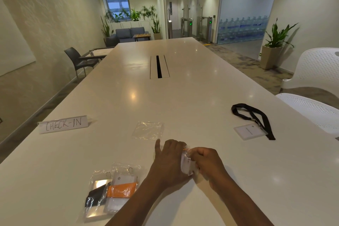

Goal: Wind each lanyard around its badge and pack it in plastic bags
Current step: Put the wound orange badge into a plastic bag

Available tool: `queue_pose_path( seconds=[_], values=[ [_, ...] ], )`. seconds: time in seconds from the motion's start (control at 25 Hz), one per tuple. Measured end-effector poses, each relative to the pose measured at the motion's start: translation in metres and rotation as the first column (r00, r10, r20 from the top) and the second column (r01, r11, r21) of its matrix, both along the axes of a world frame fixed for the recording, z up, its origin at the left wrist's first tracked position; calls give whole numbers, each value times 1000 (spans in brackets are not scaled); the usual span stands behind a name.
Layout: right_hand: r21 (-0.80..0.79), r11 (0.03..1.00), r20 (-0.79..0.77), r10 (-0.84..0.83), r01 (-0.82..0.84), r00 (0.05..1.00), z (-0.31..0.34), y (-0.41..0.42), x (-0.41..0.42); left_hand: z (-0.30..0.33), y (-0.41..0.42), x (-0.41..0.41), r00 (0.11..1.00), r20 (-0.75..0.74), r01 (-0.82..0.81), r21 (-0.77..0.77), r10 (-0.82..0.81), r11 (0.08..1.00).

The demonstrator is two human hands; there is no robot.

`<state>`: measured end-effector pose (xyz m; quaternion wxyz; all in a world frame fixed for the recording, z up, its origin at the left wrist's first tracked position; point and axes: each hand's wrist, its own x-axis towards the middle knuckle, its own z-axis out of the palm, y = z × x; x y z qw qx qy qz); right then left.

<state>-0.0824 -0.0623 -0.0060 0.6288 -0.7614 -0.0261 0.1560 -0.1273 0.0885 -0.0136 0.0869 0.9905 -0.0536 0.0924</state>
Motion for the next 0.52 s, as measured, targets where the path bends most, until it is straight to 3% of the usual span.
queue_pose_path(
  seconds=[0.16,0.36,0.44,0.52],
  values=[
    [88,994,-55,-60,65,997,-4,1,-3,5,0,4,996,37,85,-1,-85,996],
    [71,996,7,-46,45,999,7,2,-9,13,-3,6,991,45,129,-38,-127,991],
    [-24,1000,145,16,-13,989,14,-4,-8,18,1,7,991,54,133,-183,-125,974],
    [-188,980,355,121,-56,927,22,-13,-3,27,6,9,991,44,136,-426,-130,894]
  ],
)
